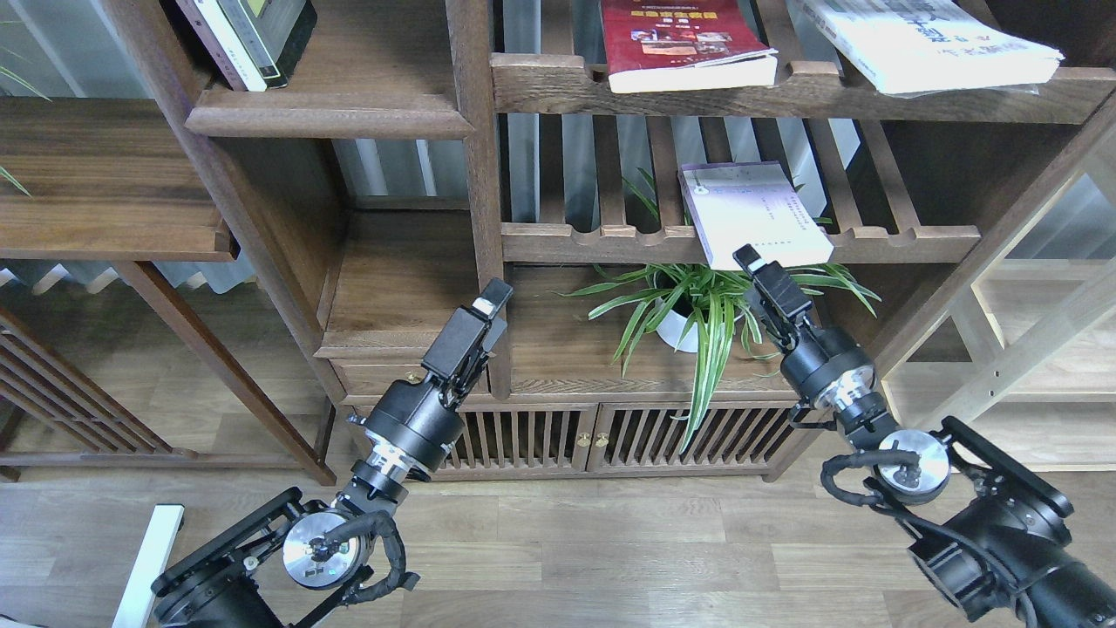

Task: Organize books on shelf
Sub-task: 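Position the right gripper at the white book's edge nearest the robot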

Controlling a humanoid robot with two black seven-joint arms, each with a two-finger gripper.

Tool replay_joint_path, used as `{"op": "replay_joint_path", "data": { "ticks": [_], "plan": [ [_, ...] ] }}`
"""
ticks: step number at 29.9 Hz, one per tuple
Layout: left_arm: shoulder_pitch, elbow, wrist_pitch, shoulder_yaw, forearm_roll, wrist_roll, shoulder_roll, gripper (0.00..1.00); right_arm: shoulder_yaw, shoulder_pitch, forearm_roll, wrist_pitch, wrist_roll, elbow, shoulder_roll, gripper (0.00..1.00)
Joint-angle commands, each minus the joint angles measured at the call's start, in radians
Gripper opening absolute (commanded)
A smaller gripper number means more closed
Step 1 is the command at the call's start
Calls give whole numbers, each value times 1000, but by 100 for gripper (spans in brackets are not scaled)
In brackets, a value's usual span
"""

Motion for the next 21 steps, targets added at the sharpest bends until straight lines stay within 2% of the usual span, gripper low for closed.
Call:
{"op": "replay_joint_path", "data": {
  "ticks": [1, 7, 21],
  "plan": [
    [2, -1, 0, -10, -1, 3, 2, 99, -1, 1, 15, -6, -3, -27, 9, 99],
    [4, -2, -2, -13, -1, 0, 0, 99, 16, 7, 64, -71, -34, -64, 9, 99],
    [33, -2, -22, -22, -1, -6, 2, 99, 27, 105, 86, -77, -33, -183, 55, 99]
  ]
}}
